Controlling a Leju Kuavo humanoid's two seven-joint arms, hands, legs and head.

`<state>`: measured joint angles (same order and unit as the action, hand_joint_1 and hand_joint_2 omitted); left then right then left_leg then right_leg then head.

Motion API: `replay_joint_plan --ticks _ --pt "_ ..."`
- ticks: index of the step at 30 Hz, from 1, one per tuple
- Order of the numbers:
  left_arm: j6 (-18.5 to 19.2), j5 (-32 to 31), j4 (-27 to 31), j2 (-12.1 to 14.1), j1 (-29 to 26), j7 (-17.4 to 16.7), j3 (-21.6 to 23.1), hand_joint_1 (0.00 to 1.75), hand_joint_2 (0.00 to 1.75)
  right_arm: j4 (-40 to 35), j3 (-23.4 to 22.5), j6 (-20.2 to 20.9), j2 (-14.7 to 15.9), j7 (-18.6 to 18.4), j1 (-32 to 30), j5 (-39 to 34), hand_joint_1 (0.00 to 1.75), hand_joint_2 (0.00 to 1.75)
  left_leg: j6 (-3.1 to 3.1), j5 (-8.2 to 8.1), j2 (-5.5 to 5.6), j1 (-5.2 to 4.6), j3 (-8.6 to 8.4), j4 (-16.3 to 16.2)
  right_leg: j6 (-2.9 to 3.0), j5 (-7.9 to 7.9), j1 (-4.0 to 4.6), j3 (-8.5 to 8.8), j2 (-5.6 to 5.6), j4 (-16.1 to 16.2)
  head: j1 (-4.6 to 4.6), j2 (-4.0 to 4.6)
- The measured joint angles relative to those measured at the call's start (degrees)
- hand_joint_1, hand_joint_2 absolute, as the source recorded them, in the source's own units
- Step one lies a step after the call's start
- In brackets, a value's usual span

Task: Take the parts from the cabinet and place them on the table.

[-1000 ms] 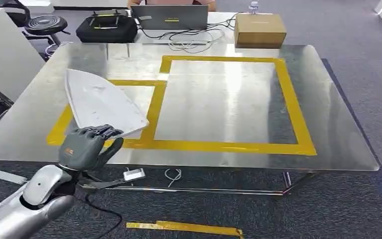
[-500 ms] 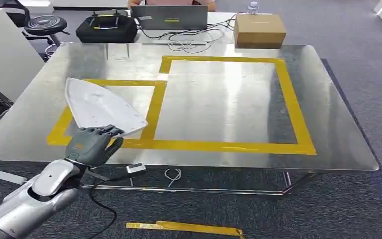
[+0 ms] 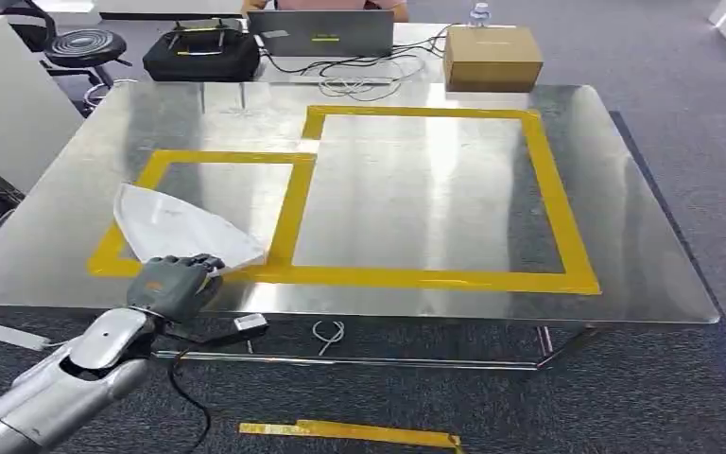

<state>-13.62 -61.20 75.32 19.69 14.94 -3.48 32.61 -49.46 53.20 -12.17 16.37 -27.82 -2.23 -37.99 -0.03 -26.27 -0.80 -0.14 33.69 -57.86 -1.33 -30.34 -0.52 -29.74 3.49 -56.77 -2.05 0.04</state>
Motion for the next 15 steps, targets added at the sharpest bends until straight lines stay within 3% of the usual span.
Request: replay_joint_plan --ticks 15 --pt "-0.1 -1.8 -5.1 -0.5 1.0 1.3 -1.0 1.75 1.75 1.9 4.4 0.1 -1.1 0.0 2.7 -4.8 0.0 0.0 0.0 0.01 -0.02 0.01 0.0 0.0 0.01 0.01 0.02 0.03 -0.04 0.0 0.02 0.0"
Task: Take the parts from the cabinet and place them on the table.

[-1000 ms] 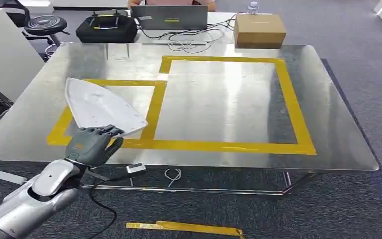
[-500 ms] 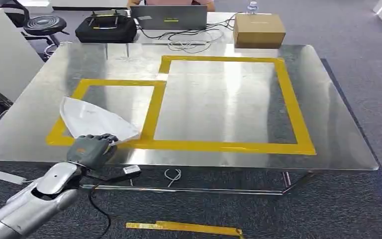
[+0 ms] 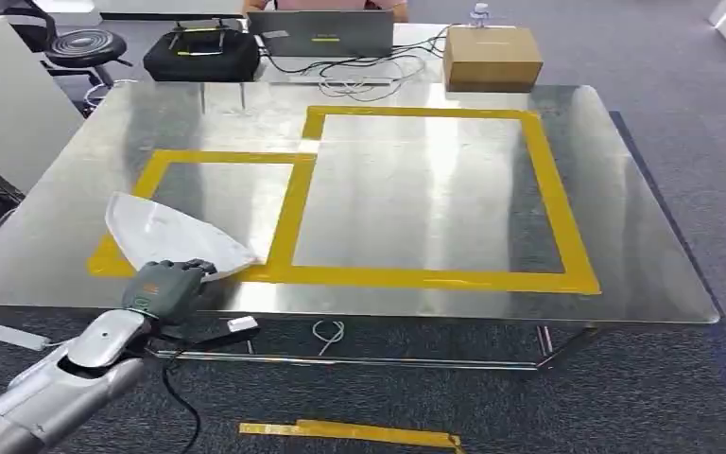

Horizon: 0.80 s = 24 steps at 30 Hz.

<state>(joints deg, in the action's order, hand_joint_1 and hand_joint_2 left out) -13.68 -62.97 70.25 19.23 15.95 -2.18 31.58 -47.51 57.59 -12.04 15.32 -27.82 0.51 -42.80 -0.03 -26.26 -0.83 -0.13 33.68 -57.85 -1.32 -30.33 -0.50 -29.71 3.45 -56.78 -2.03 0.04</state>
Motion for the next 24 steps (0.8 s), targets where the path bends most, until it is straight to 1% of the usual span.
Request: replay_joint_plan --ticks 6,11,14,18,24 --pt "-1.3 0.7 -0.6 0.2 0.3 1.8 -0.2 1.75 1.75 5.7 1.2 1.8 -3.2 0.2 4.1 -0.1 0.0 0.0 0.0 0.01 -0.08 0.01 -0.06 0.0 -0.03 0.04 0.0 -0.01 -0.09 0.0 -0.02 0.0" --pt "-5.8 1.1 -0.8 0.0 0.8 5.2 0.3 1.75 1.75 8.6 1.9 3.2 -5.0 0.2 5.5 1.2 0.0 0.0 -0.01 0.0 -0.09 0.02 -0.03 0.0 -0.03 0.04 0.0 -0.02 -0.1 0.0 -0.02 0.0" --pt "-7.7 1.1 -0.8 -0.3 1.9 6.9 1.0 1.75 1.75 11.1 2.0 3.5 -6.5 0.1 7.1 2.3 0.0 0.0 0.0 0.0 -0.11 0.03 -0.04 0.0 -0.04 0.04 -0.01 -0.03 -0.11 0.0 -0.02 0.0" --pt "-8.1 1.1 -0.8 -0.7 2.7 7.3 1.9 1.75 1.75 13.1 2.1 4.2 -7.8 0.2 8.3 2.9 0.0 0.0 0.0 0.0 -0.11 0.02 -0.05 0.0 -0.05 0.05 -0.02 -0.01 -0.11 0.0 -0.02 0.0" --pt "-8.8 2.2 -0.8 -1.0 3.1 8.4 3.1 1.75 1.75 14.6 2.1 4.7 -8.6 0.2 8.4 4.0 0.0 0.0 0.0 0.0 -0.11 0.02 -0.05 0.0 -0.05 0.05 -0.02 -0.02 -0.11 0.0 -0.02 0.0"
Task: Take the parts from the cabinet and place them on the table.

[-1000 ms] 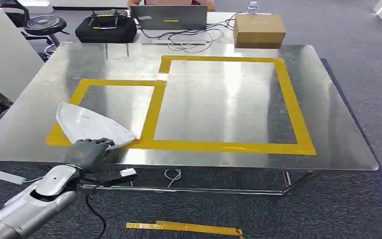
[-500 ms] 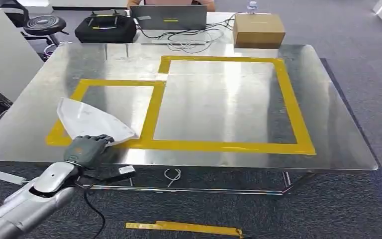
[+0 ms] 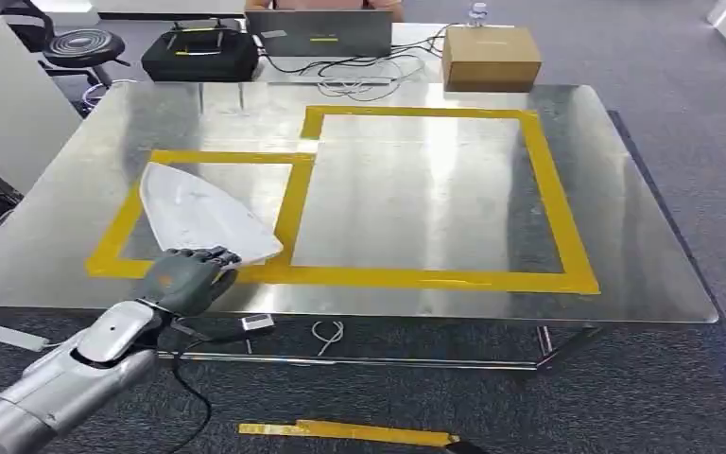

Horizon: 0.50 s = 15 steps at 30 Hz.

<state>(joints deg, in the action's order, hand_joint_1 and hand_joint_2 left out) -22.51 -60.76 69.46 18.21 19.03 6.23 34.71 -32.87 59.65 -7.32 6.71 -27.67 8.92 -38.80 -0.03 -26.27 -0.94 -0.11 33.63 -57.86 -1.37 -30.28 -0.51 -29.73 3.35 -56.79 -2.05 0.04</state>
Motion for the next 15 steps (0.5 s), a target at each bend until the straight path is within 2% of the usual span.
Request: replay_joint_plan --ticks 8,9,15 --pt "-0.3 0.7 0.0 0.0 0.0 0.9 1.9 1.75 1.75 0.1 0.0 0.2 0.2 0.0 -0.8 0.9 0.0 0.0 0.0 -0.02 0.0 0.0 0.02 0.0 0.0 0.0 0.0 -0.01 0.0 0.0 0.0 0.0" --pt "-0.3 1.0 0.0 0.0 0.0 1.0 2.1 0.0 1.75 0.1 0.0 0.2 0.2 0.0 -0.8 1.0 0.0 0.0 0.0 -0.02 0.0 0.0 0.01 0.0 0.0 0.0 0.01 -0.01 0.0 0.0 0.0 0.0" --pt "0.8 3.2 0.0 0.1 0.1 1.6 3.2 0.0 1.75 -0.3 0.0 0.2 0.9 0.0 -1.6 1.2 0.0 0.0 0.0 -0.01 0.0 0.0 -0.02 0.0 0.0 0.0 0.0 0.0 0.01 0.0 0.0 0.0"
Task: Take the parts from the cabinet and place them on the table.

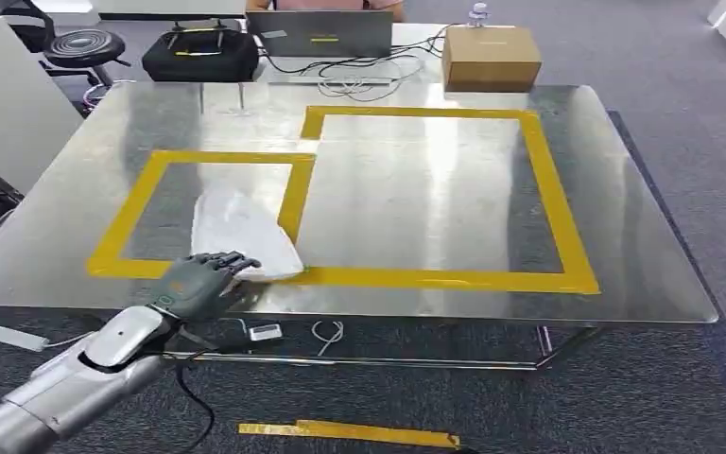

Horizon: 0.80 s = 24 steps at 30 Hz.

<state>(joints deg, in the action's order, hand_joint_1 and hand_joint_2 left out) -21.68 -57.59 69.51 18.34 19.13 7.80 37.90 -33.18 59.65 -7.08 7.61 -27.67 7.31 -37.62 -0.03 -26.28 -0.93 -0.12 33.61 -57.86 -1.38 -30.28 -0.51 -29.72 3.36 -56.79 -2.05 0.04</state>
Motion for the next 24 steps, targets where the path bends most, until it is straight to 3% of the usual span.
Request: replay_joint_plan --ticks 1,2,17,24 --pt "0.6 0.4 0.0 0.0 0.0 0.0 0.2 0.0 1.75 -0.9 0.0 -0.3 0.7 0.0 -0.7 -0.1 0.0 0.0 0.0 0.0 0.01 0.0 0.01 0.0 0.0 0.0 0.0 0.03 0.02 0.0 0.0 0.0" --pt "1.0 0.7 0.0 0.0 0.0 -0.2 0.3 0.0 0.0 -1.8 0.0 -0.9 1.1 0.0 -1.2 -0.2 0.0 0.0 0.0 0.0 0.01 0.0 0.02 0.0 0.0 0.0 0.0 0.04 0.03 0.0 0.0 0.0" --pt "2.0 0.4 0.2 -0.7 0.2 -2.7 0.5 0.0 0.0 -6.5 0.1 -2.9 4.3 0.1 -3.9 -1.7 0.0 0.0 0.0 -0.01 -0.04 -0.03 0.01 0.0 -0.02 0.0 -0.01 0.02 -0.03 0.0 0.0 0.0" --pt "-0.2 2.4 1.2 -0.9 0.0 -2.7 -0.5 0.0 0.0 -8.9 0.2 -3.9 5.8 0.1 -5.1 -3.0 0.0 0.0 0.0 -0.01 -0.04 -0.03 0.02 0.0 -0.02 0.0 -0.01 0.03 -0.03 0.0 0.0 0.0"
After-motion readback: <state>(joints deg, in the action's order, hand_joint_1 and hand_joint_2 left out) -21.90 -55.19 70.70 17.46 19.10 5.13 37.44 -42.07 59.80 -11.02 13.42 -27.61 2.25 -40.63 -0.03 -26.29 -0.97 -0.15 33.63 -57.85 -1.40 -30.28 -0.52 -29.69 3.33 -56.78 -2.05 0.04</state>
